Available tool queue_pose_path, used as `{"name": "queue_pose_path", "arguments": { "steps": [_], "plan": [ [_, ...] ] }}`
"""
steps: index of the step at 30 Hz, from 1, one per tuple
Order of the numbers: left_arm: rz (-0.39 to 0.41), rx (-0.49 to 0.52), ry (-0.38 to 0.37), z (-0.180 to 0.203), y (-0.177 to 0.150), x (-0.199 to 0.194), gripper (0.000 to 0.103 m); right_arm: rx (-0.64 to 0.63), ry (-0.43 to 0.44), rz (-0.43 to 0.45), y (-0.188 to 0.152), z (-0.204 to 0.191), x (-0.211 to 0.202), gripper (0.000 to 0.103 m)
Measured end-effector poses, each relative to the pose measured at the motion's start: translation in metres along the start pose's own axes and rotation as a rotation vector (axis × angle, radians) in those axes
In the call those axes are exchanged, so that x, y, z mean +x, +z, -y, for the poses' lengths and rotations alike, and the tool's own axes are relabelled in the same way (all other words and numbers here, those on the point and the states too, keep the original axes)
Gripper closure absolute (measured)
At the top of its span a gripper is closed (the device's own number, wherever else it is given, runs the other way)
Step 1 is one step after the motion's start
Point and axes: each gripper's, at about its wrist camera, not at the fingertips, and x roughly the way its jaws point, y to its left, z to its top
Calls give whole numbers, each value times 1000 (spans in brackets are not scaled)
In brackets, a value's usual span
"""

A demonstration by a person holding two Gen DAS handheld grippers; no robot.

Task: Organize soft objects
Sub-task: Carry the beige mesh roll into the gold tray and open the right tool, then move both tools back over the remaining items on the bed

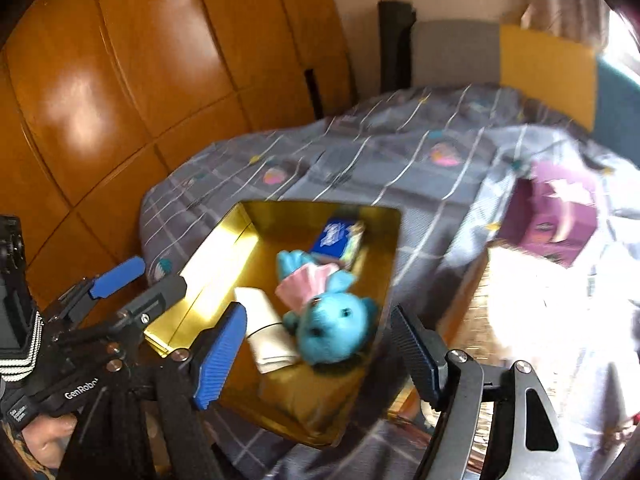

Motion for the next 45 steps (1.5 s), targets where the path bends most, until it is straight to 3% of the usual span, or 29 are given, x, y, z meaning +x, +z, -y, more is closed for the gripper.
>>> {"name": "queue_pose_path", "arguments": {
  "steps": [9,17,25,30,36,39,45],
  "plan": [
    [-2,99,-54,40,-1,-3,22,69,-158,95,-10,54,-55,23],
    [-23,142,-137,69,3,-2,22,223,-289,132,-33,129,-99,20],
    [32,233,-274,115,21,-20,24,435,-471,141,-68,221,-149,19],
    [26,341,-389,168,38,-28,24,626,-582,150,-99,289,-181,18],
    [-51,452,-498,249,51,-20,24,798,-686,123,-137,365,-201,18],
    [-117,522,-523,299,52,-7,24,879,-696,103,-157,389,-202,18],
    [-243,713,-517,403,42,44,24,1016,-635,138,-180,407,-207,18]
  ]
}}
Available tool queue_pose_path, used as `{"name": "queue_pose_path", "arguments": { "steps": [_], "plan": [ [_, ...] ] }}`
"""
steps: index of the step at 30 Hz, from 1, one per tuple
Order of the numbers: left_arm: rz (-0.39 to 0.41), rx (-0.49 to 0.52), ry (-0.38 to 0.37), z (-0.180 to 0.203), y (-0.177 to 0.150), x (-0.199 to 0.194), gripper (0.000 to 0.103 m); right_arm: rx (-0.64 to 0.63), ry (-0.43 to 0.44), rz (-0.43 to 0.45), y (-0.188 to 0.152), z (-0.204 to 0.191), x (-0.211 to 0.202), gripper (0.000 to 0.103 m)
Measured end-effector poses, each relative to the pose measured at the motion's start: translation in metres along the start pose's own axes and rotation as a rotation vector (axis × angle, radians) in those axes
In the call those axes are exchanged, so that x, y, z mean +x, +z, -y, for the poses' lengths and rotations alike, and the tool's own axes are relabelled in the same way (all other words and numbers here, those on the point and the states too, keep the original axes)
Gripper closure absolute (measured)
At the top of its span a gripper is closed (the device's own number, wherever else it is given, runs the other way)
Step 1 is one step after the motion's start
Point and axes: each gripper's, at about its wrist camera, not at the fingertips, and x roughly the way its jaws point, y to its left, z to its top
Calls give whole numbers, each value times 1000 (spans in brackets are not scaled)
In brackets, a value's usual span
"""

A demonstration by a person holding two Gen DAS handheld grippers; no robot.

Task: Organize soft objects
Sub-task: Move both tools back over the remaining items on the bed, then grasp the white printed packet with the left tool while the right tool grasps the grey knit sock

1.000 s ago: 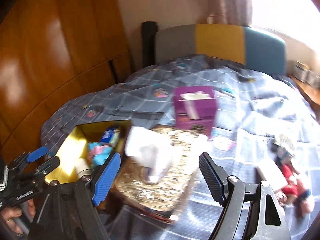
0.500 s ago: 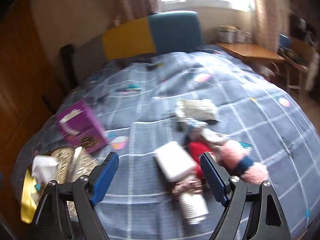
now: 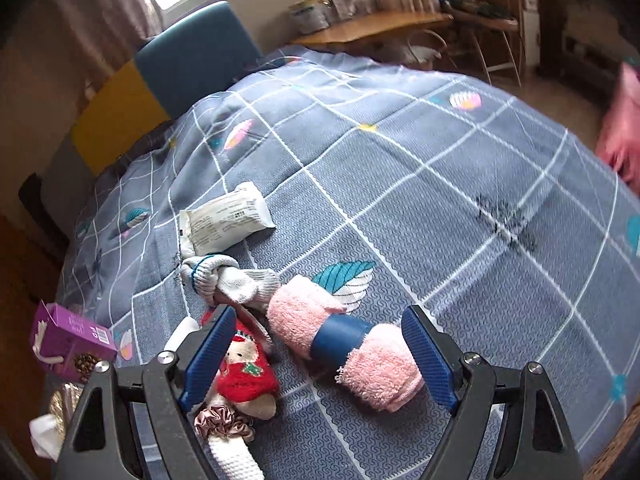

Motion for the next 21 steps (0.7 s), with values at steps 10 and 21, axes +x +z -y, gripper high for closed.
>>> {"name": "queue_pose_path", "arguments": {
  "steps": [10,21],
  "plan": [
    [-117,314,19,54,78,136,22,100,73,-7,3,15,-5,18],
    [-230,642,9,96,101,247,19,181,206,-27,5,25,-7,14]
  ]
}}
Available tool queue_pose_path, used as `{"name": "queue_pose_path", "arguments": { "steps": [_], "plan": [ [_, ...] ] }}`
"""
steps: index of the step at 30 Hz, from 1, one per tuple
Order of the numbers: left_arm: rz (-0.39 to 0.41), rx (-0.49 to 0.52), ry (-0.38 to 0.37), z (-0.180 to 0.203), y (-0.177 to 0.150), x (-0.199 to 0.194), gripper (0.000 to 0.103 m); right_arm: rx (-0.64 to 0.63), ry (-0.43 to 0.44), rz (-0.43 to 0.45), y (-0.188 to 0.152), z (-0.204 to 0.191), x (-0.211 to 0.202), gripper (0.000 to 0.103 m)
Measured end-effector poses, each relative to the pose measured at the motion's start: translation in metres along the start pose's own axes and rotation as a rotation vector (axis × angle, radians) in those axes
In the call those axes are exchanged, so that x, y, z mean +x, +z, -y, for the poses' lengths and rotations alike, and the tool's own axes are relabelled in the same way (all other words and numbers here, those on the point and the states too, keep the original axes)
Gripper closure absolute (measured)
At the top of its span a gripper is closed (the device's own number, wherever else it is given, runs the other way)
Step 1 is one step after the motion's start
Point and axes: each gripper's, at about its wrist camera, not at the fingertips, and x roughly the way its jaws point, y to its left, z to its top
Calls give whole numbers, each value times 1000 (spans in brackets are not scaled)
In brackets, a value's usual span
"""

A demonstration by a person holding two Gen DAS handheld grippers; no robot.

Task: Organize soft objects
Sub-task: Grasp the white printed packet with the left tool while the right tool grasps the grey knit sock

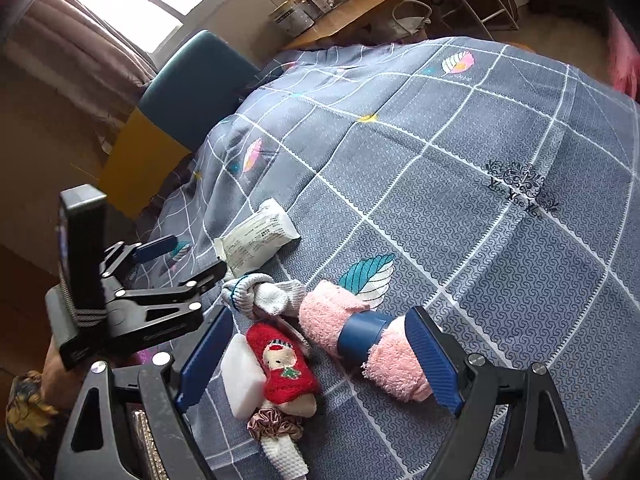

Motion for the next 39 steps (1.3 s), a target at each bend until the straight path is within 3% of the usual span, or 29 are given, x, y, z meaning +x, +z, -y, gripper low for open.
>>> {"name": "queue_pose_path", "arguments": {
  "steps": [6,9,12,14,15,16,24,34,39],
  "plan": [
    [-48,47,-28,-3,13,39,18,-5,40,-21,-1,-2,1,14],
    [-60,24,-39,-9,16,53,18,-6,52,-35,-2,-2,3,14],
    [-97,-9,-99,-10,10,68,20,-5,48,-37,-2,-2,4,14],
    [-68,-67,-148,-16,5,66,32,-7,44,-36,-2,-1,4,14],
    [-50,-108,-165,-22,2,63,46,-8,45,-34,-2,-1,3,14],
    [-52,-140,-163,-26,-1,62,50,-11,43,-32,-2,-2,3,14],
    [-64,-395,-152,-62,-38,43,52,-70,12,-54,-4,-9,10,15],
    [-17,-685,-124,-124,-78,-23,52,-430,-51,-153,-6,-79,44,21],
    [40,-803,-82,-172,-90,-64,52,-604,-102,-199,1,-115,91,21]
  ]
}}
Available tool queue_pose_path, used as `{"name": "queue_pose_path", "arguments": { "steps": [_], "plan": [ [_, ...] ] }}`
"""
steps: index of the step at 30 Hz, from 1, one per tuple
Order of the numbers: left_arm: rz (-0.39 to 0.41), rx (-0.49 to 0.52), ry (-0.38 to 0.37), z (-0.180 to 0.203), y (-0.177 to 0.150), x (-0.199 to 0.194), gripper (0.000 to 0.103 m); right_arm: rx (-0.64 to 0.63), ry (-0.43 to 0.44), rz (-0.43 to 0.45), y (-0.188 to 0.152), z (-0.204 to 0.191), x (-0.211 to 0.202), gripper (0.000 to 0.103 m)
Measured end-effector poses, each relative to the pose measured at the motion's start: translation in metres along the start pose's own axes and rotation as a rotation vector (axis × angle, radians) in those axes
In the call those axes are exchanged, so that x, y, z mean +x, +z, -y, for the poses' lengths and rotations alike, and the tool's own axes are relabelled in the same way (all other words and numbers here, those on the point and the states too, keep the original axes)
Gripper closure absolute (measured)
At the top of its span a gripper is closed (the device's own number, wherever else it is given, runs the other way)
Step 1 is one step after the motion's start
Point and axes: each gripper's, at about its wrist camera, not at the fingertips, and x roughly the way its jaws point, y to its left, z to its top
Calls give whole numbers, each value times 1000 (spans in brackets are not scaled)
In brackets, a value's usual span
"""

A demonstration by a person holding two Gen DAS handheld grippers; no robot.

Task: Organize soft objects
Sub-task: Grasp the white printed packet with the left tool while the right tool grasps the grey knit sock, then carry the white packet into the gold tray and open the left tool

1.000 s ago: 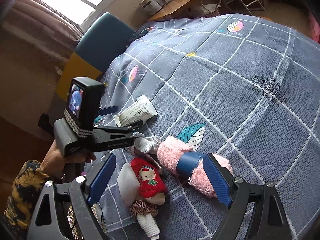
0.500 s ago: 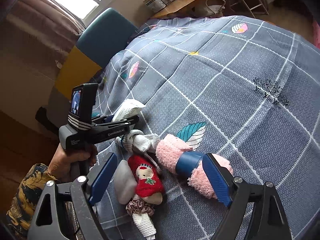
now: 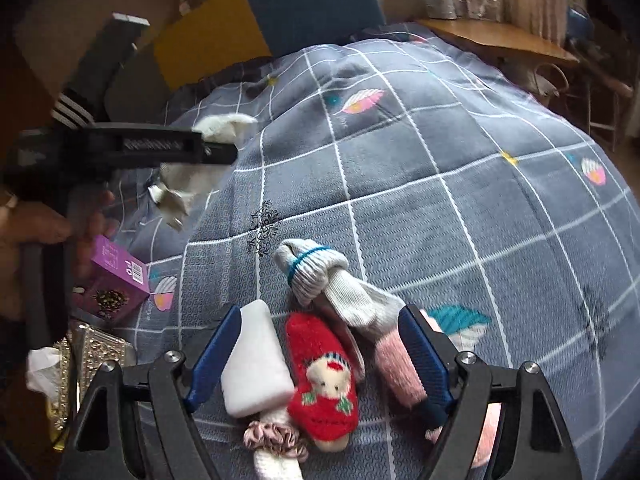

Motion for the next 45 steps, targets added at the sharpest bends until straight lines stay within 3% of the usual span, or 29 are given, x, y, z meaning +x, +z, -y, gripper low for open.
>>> {"name": "queue_pose_path", "arguments": {
  "steps": [4,9,13,18,26,34,38,43,45],
  "plan": [
    [61,-128,61,-61,9,-39,52,-83,-64,-84,8,-13,48,29],
    [132,-297,164,-156,-22,-94,52,-82,-158,-88,-4,-12,79,58],
    [165,-440,216,-226,-77,-129,52,-18,-90,-78,-10,4,81,59],
    [200,-567,239,-278,-157,-164,52,-10,-75,-70,-14,9,78,58],
    [222,-685,263,-313,-293,-202,52,-85,-151,-89,-15,-5,83,55],
    [184,-801,308,-330,-419,-195,52,-103,-250,-130,-10,-16,86,58],
    [127,-869,310,-344,-457,-173,52,-109,-302,-151,-6,-27,90,61],
    [76,-905,277,-356,-461,-136,49,-122,-365,-171,-4,-40,91,65],
    [85,-897,302,-354,-458,-131,47,-139,-390,-175,-5,-46,92,66]
  ]
}}
